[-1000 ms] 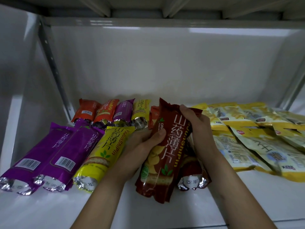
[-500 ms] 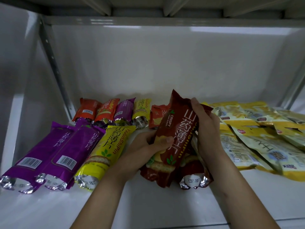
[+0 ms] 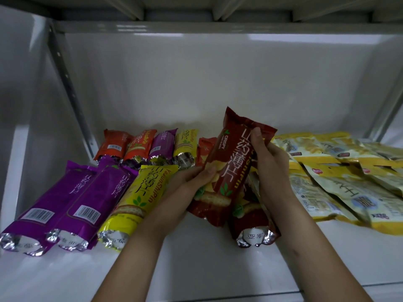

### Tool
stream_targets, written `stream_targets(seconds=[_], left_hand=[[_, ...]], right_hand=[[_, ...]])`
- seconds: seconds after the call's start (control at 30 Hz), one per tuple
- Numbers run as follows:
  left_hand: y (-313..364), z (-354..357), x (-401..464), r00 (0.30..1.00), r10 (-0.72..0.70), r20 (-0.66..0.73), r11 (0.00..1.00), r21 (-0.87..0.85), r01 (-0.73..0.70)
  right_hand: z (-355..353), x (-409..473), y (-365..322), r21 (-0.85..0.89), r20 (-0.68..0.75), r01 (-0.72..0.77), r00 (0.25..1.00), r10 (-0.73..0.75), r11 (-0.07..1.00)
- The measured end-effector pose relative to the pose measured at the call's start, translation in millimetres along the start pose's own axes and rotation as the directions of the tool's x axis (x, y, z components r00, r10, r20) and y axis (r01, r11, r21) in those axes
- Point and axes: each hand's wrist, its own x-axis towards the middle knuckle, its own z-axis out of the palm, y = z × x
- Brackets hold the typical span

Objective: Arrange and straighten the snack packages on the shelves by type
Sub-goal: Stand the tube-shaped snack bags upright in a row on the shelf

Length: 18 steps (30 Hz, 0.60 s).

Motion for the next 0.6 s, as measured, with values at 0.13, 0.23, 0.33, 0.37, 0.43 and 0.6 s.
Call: stream_targets(seconds=[0.13, 0.23, 0.33, 0.37, 0.43, 0.6], left_hand=[[-2.4, 3.5, -0.6, 0.997, 0.051, -0.057, 0.996, 0.074, -0.046], [-2.5, 3.4, 2.1, 0.989, 0.1, -0.109, 0.994, 0.055, -0.094], [-1.1, 2.9, 2.2, 0.99, 0.092, -0.102, 0.996, 0.008, -0.092], [-1.5, 3.1, 2.1, 0.992, 0.09, -0.09, 0.996, -0.012, -0.091], [-3.6, 2.6, 3.5, 0.993, 0.089, -0.079, 0.994, -0.06, -0.094], [-4.4, 3.7, 6.3, 0.977, 0.153, -0.146, 0.979, -0.114, -0.171]], right_hand=[[-1.3, -4.2, 0.1, -0.09, 0.11, 0.054, 0.993, -0.044, 0.994], [0.3, -3.5, 1.3, -0.144, 0.193, 0.018, 0.981, 0.01, 0.989], [-0.4, -0.7, 4.4, -0.135, 0.16, 0.027, 0.987, -0.005, 0.99], [-0.7, -0.2, 5.4, -0.129, 0.15, 0.03, 0.989, -0.011, 0.991], [0.1, -1.5, 5.5, -0.124, 0.15, 0.045, 0.988, -0.026, 0.991], [1.3, -5.8, 3.5, -0.179, 0.247, 0.1, 0.968, -0.054, 0.979]])
